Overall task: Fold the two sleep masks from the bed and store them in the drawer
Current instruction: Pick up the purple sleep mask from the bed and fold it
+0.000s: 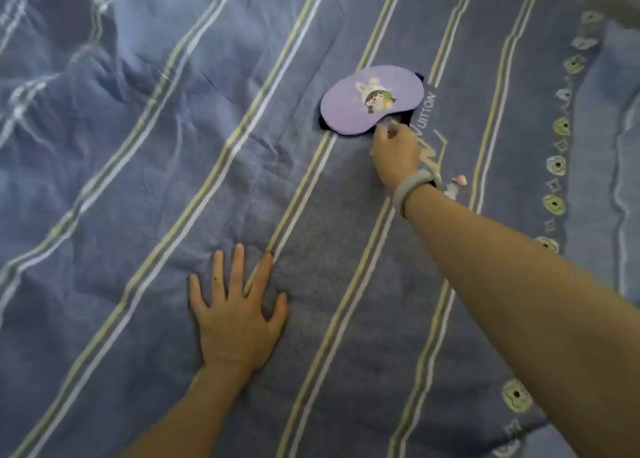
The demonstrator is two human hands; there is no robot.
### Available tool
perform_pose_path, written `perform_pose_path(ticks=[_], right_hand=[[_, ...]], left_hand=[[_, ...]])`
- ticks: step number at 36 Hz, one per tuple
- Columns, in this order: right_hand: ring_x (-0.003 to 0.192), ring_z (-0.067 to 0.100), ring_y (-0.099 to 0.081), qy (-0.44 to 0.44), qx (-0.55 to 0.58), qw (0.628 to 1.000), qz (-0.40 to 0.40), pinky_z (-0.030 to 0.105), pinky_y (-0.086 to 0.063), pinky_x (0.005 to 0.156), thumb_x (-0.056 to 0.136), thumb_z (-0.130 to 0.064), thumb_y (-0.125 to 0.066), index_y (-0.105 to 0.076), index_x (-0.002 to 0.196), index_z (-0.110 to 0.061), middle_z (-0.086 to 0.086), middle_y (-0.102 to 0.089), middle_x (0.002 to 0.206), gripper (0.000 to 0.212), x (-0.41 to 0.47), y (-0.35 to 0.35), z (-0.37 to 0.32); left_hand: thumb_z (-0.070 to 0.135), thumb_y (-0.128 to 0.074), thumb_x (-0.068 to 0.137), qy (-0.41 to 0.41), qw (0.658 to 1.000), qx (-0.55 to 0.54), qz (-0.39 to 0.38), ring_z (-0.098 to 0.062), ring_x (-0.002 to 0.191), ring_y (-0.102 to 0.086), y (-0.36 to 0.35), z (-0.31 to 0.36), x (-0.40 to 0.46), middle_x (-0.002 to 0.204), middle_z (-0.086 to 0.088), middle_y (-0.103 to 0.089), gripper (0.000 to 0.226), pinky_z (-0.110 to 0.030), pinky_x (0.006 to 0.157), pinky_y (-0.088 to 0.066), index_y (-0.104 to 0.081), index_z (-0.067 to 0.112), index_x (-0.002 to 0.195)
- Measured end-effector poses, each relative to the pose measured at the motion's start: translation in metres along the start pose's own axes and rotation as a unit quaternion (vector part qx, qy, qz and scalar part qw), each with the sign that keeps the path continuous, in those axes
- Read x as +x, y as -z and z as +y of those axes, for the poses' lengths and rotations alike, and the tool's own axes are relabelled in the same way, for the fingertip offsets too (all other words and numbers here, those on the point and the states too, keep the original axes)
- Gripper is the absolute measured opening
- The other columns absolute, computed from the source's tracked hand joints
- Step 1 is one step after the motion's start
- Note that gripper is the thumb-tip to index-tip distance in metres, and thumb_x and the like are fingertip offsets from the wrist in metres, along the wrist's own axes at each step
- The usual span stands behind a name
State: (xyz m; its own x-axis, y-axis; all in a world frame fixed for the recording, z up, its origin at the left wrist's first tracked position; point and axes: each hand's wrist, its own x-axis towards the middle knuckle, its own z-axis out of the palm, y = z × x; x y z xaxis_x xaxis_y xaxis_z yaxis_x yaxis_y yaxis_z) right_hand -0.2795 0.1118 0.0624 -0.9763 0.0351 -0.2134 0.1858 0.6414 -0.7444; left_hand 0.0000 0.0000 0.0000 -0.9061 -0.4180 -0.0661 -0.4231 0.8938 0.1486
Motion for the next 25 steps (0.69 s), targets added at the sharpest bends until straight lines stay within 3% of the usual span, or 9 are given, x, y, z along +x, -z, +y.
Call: perform_pose_path(ticks=[2, 5, 8, 12, 14, 17, 21, 23, 25], right_hand=[[0.059, 0.023, -0.048, -0.057, 0.041, 0.997, 0.018, 0.032, -0.038, 0.06, 0.092, -0.031, -0.044, -0.05, 0.067, -0.011, 0.004, -0.048, 0.061, 0.033, 0.017, -0.01, -0.014], [0.101, 0.027, -0.059, -0.128, 0.068, 0.989, 0.006, 0.03, -0.044, 0.074, 0.091, -0.04, -0.043, -0.052, 0.118, -0.007, 0.011, -0.062, 0.111, 0.044, 0.043, -0.024, -0.025], [0.117, 0.029, -0.054, -0.15, 0.121, 0.981, 0.008, 0.034, -0.046, 0.086, 0.092, -0.035, -0.042, -0.048, 0.125, -0.006, 0.014, -0.054, 0.13, 0.044, 0.057, -0.035, -0.024], [0.112, 0.028, -0.053, -0.149, 0.161, 0.972, 0.085, 0.032, -0.042, 0.09, 0.094, -0.025, -0.044, -0.048, 0.123, -0.001, 0.014, -0.056, 0.126, 0.038, 0.045, -0.043, -0.022], [0.096, 0.026, -0.054, -0.123, 0.191, 0.969, 0.097, 0.03, -0.044, 0.082, 0.093, -0.021, -0.044, -0.053, 0.107, -0.004, 0.009, -0.061, 0.103, 0.024, 0.026, -0.041, -0.021], [0.066, 0.01, -0.046, -0.105, 0.248, 0.959, 0.093, 0.023, -0.039, 0.062, 0.093, -0.017, -0.046, -0.049, 0.087, -0.007, -0.005, -0.047, 0.072, 0.012, -0.01, -0.031, -0.018], [0.063, 0.003, -0.044, -0.069, 0.28, 0.957, 0.029, 0.007, -0.036, 0.044, 0.092, -0.017, -0.049, -0.055, 0.079, -0.01, -0.007, -0.049, 0.071, 0.015, -0.088, -0.017, -0.006], [0.068, 0.001, -0.047, -0.063, 0.289, 0.955, 0.004, 0.004, -0.039, 0.046, 0.091, -0.015, -0.05, -0.058, 0.09, -0.008, -0.008, -0.053, 0.077, 0.011, -0.133, -0.005, 0.012], [0.068, 0.002, -0.048, -0.064, 0.289, 0.955, -0.015, 0.006, -0.04, 0.047, 0.091, -0.014, -0.05, -0.055, 0.085, -0.01, -0.007, -0.054, 0.077, 0.009, -0.181, 0.01, 0.034]], left_hand=[[0.054, -0.039, 0.081, 0.003, 1.0, -0.018, 0.002, -0.033, 0.139, -0.025, 0.004, 0.002, 0.003, 0.15, -0.008, -0.033, 0.062, -0.061, 0.111, -0.012, -0.031, 0.034, 0.139], [0.053, -0.041, 0.081, -0.004, 1.0, -0.002, 0.008, -0.032, 0.14, -0.023, 0.0, 0.002, 0.0, 0.15, -0.007, -0.032, 0.061, -0.06, 0.111, -0.012, -0.031, 0.035, 0.139], [0.053, -0.041, 0.081, -0.006, 1.0, 0.008, 0.01, -0.032, 0.14, -0.023, -0.004, 0.0, 0.002, 0.15, -0.007, -0.033, 0.061, -0.06, 0.112, -0.011, -0.032, 0.034, 0.139], [0.053, -0.042, 0.081, -0.006, 1.0, 0.003, 0.007, -0.031, 0.14, -0.022, -0.004, 0.002, 0.001, 0.15, -0.006, -0.034, 0.061, -0.06, 0.112, -0.012, -0.034, 0.034, 0.138], [0.054, -0.042, 0.081, -0.004, 1.0, -0.003, 0.001, -0.03, 0.14, -0.022, -0.004, 0.003, 0.001, 0.15, -0.005, -0.033, 0.061, -0.06, 0.112, -0.011, -0.032, 0.035, 0.139], [0.054, -0.042, 0.081, -0.006, 1.0, -0.005, 0.008, -0.03, 0.141, -0.022, -0.005, 0.003, 0.0, 0.15, -0.005, -0.033, 0.061, -0.059, 0.112, -0.011, -0.031, 0.036, 0.139], [0.054, -0.041, 0.081, -0.003, 0.999, -0.033, 0.012, -0.029, 0.141, -0.02, -0.004, 0.003, 0.002, 0.151, -0.004, -0.032, 0.06, -0.057, 0.112, -0.005, -0.032, 0.037, 0.138], [0.054, -0.041, 0.082, -0.001, 0.999, -0.046, 0.023, -0.029, 0.141, -0.019, -0.005, 0.003, -0.001, 0.151, -0.005, -0.032, 0.058, -0.056, 0.112, -0.004, -0.034, 0.036, 0.136], [0.053, -0.042, 0.083, -0.005, 0.998, -0.052, 0.037, -0.029, 0.141, -0.021, -0.006, 0.003, -0.005, 0.15, -0.006, -0.033, 0.055, -0.057, 0.112, -0.006, -0.037, 0.034, 0.135]])
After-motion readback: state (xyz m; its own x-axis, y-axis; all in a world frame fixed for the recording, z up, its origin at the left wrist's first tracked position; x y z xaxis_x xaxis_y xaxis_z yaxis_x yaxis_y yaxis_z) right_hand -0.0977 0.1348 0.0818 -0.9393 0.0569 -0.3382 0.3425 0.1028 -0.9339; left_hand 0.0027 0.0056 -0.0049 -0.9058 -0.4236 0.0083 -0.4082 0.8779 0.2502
